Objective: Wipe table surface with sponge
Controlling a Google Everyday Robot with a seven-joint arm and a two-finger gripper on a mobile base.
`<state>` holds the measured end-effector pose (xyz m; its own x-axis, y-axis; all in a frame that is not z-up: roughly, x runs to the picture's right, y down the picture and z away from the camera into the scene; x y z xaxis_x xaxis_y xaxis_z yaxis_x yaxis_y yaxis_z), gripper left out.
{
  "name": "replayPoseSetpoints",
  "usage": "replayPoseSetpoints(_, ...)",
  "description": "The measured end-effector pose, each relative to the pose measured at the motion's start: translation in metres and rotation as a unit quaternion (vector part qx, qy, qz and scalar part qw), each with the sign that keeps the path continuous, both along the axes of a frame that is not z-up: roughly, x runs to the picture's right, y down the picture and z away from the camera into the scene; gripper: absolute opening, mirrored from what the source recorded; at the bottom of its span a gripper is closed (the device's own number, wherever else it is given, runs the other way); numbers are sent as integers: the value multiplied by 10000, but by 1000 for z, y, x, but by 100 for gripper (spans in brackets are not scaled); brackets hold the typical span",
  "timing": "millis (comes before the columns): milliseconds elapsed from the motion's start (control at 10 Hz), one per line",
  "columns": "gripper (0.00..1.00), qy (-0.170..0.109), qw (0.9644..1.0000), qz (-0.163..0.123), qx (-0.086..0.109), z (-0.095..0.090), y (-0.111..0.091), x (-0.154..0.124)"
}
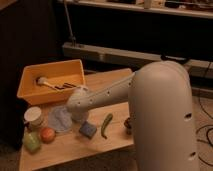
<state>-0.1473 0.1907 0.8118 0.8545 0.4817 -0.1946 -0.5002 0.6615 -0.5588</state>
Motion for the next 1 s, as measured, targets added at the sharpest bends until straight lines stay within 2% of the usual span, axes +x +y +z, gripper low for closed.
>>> replayPoseSetpoints(200,65,56,10000,10,-67,7,4,7)
replayPoseSetpoints(500,65,118,9998,27,-155,7,7,14)
replayPoseSetpoints(600,63,145,9997,33,-176,6,8,17)
replayPoseSetpoints(800,52,202,9994,54,-265,5,13,24)
replayPoseSetpoints(1000,52,222,9991,35,-358,6,20,25)
